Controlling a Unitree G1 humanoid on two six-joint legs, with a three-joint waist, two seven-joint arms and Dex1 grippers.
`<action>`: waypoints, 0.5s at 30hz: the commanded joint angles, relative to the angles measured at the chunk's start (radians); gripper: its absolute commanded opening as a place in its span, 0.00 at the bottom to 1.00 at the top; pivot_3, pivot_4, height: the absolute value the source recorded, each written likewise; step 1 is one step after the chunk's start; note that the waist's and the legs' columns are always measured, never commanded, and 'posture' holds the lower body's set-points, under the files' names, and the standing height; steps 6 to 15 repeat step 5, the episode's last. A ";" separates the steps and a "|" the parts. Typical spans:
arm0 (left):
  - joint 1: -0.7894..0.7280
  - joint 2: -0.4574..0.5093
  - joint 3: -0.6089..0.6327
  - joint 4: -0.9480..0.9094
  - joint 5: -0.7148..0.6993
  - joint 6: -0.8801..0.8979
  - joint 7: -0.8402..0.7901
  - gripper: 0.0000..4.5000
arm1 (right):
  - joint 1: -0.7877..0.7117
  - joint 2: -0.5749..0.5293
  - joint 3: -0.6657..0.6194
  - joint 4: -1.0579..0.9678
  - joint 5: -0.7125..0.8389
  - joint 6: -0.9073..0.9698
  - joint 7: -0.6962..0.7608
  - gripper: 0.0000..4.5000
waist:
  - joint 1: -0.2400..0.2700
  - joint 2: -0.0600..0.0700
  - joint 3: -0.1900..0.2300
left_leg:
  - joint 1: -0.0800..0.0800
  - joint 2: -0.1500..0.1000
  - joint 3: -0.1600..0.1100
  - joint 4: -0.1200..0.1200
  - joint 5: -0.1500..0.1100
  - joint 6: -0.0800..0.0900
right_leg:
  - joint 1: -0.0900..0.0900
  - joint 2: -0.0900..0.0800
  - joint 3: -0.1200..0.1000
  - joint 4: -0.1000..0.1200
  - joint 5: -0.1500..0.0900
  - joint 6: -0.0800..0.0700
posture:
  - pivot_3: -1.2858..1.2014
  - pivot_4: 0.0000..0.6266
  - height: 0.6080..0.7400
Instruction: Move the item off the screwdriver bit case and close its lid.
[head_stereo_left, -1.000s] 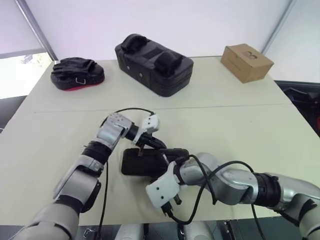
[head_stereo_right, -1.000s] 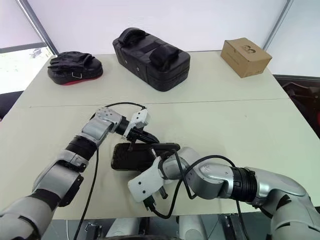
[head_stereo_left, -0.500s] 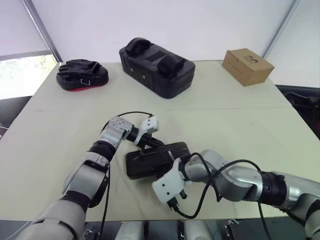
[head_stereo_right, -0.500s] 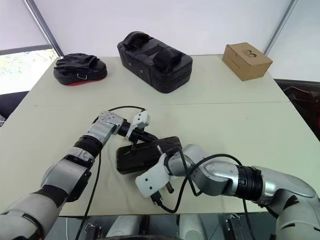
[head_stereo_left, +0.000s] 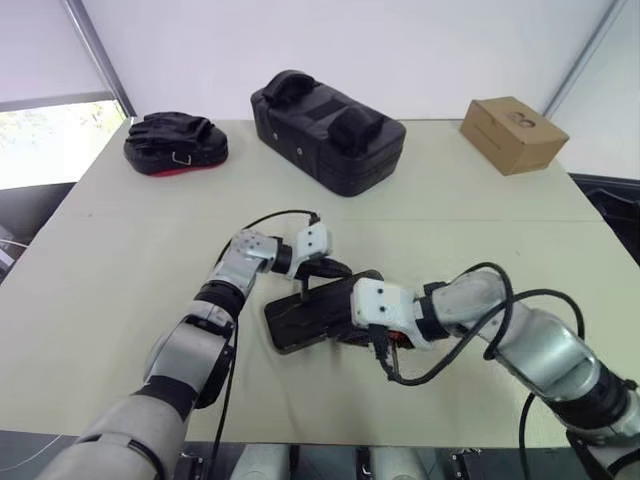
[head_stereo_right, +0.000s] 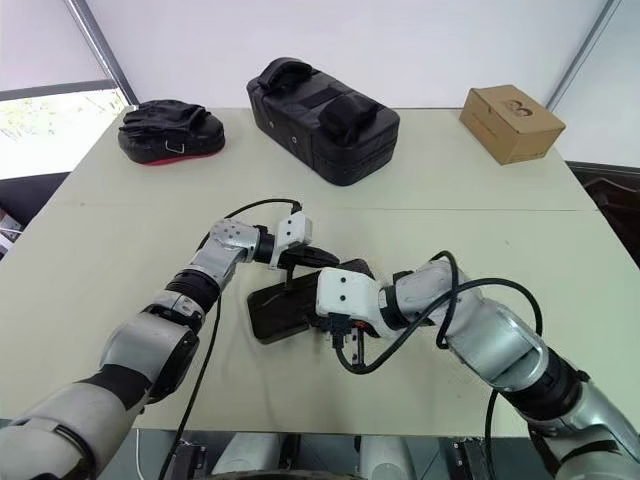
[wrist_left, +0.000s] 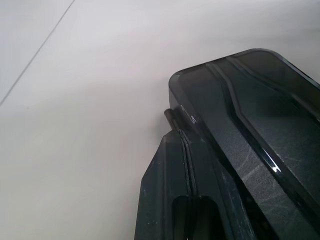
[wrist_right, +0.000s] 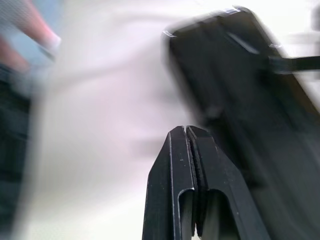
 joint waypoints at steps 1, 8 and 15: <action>0.054 0.057 0.059 -0.129 -0.061 0.085 0.002 0.00 | -0.007 -0.002 -0.219 -0.021 0.202 0.051 0.061 0.01 | -0.005 0.000 0.001 | 0.000 0.000 0.000 0.000 0.000 0.000 | 0.000 0.000 0.000 0.000 0.000 0.000 | 0.52 0.24 1.00; 0.209 0.181 0.176 -0.497 -0.198 0.348 0.033 0.00 | -0.018 -0.003 -0.432 0.088 0.348 0.067 0.059 0.01 | -0.024 -0.003 0.004 | -0.002 0.002 0.000 -0.002 0.000 0.000 | -0.005 0.002 0.001 0.003 0.000 0.000 | 0.52 0.24 1.00; 0.209 0.181 0.176 -0.497 -0.198 0.348 0.033 0.00 | -0.018 -0.003 -0.432 0.088 0.348 0.067 0.059 0.01 | -0.024 -0.003 0.004 | -0.002 0.002 0.000 -0.002 0.000 0.000 | -0.005 0.002 0.001 0.003 0.000 0.000 | 0.52 0.24 1.00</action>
